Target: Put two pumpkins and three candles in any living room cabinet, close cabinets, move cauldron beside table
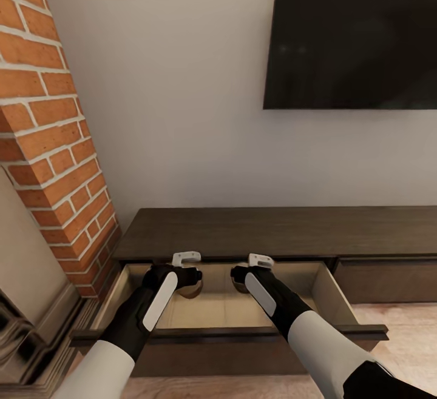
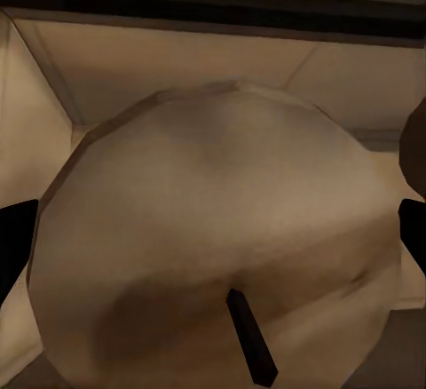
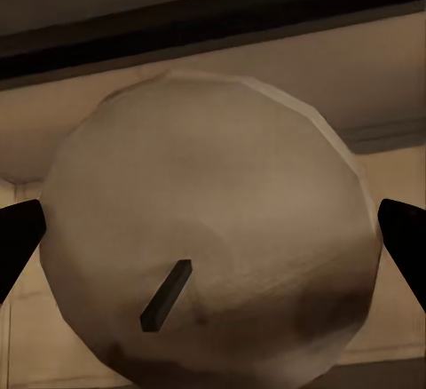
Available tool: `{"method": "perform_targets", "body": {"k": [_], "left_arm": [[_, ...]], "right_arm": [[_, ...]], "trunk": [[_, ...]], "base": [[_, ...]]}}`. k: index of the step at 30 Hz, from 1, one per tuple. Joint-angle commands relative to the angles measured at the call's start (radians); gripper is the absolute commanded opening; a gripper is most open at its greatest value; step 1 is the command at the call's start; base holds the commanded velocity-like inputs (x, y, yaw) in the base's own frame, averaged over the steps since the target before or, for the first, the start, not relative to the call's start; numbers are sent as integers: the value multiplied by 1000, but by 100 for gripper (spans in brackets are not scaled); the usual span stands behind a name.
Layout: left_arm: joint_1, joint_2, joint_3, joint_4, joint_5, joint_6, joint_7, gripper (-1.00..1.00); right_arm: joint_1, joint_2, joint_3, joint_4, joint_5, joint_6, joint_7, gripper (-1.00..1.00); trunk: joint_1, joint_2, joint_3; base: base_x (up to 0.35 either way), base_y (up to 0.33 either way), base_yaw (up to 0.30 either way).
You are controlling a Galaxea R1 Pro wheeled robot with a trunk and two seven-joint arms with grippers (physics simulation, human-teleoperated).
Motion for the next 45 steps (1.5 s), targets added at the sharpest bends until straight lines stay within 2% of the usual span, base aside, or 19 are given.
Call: {"method": "perform_targets", "body": {"k": [1,15,25,32,37,41,45], "left_arm": [[-1,0,-1,-1,11,2,9,-100],[-1,0,-3,-1,11,2,9,-100],[-1,0,-12,0,11,2,9,-100],[-1,-1,-23,1,11,-7,8,-100],[-1,-2,-50,9,11,-32,9,-100],[-1,-2,-57,12,11,-36,9,-100],[-1,-2,-58,12,11,-36,9,-100]], "right_arm": [[-1,-1,9,-2,-8,2,-9,-100],[-3,5,19,2,-9,6,-9,-100],[-7,7,17,12,-15,55,-9,-100],[-7,7,17,12,-16,62,-9,-100],[-7,7,17,12,-15,62,-9,-100],[-6,7,17,11,-13,58,-9,-100],[-7,7,17,11,-11,53,-9,-100]], "trunk": [[0,0,-1],[0,0,-1],[38,-70,-32],[65,-119,-54],[84,-154,-70],[100,-182,-82],[103,-186,-98]], "base": [[73,0,0],[79,0,0],[0,0,0],[0,0,0],[0,0,0],[0,0,0],[0,0,0]]}}
